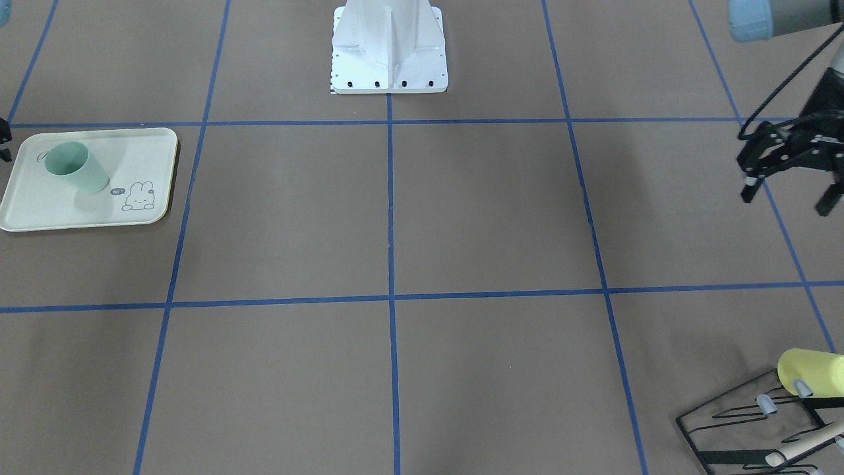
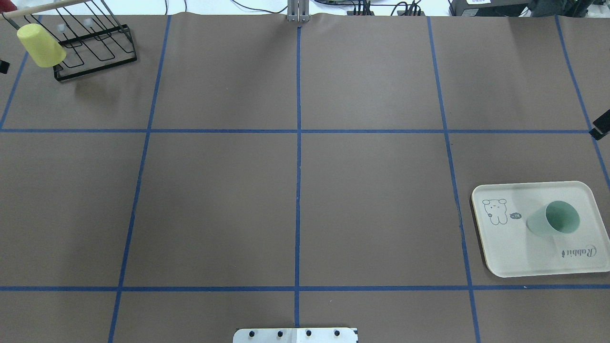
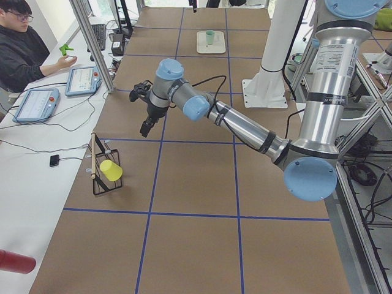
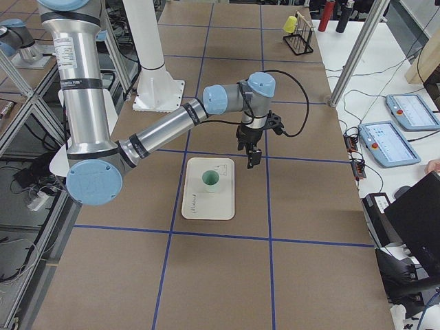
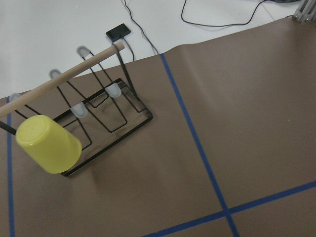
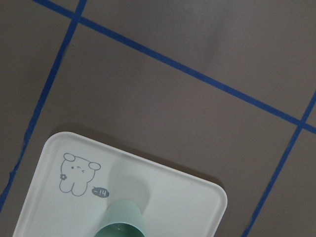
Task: Left arm grabs green cup and hands to right arm on tray
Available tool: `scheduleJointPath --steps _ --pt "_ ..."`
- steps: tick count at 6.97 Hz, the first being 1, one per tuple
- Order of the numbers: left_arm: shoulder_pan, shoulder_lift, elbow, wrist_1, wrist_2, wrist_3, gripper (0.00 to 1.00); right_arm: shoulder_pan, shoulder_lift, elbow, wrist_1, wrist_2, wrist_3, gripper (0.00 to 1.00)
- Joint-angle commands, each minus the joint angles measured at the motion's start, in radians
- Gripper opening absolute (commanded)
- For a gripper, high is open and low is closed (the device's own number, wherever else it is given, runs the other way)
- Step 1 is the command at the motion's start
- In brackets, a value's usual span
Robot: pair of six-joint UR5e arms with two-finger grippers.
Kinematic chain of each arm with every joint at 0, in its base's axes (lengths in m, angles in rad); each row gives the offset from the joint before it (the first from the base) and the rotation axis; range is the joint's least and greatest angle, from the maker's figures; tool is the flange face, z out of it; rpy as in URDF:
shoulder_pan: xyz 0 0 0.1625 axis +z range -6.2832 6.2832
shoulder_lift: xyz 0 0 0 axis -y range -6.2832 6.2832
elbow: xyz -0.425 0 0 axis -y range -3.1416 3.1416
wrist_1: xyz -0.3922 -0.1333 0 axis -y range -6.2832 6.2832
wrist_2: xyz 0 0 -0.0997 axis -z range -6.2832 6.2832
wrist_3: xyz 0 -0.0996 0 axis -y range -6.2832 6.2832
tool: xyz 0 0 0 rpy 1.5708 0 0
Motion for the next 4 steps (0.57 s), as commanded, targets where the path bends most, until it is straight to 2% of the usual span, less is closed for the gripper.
scheduleJointPath --steps 1,2,3,4 --pt "-0.181 0.081 0.141 0.022 -0.185 0.293 1.0 0.103 0.026 -0.089 -0.022 0.079 -0.121 0.99" --pt "-0.264 0.137 0.147 0.022 -0.208 0.414 1.0 0.144 0.014 -0.106 -0.022 0.099 -0.161 0.99" --pt "-0.288 0.212 0.138 0.007 -0.218 0.445 1.0 0.18 -0.024 -0.12 -0.022 0.098 -0.16 0.99" --pt "-0.288 0.254 0.149 -0.06 -0.206 0.445 1.0 0.207 -0.008 -0.146 0.001 0.108 -0.169 0.99"
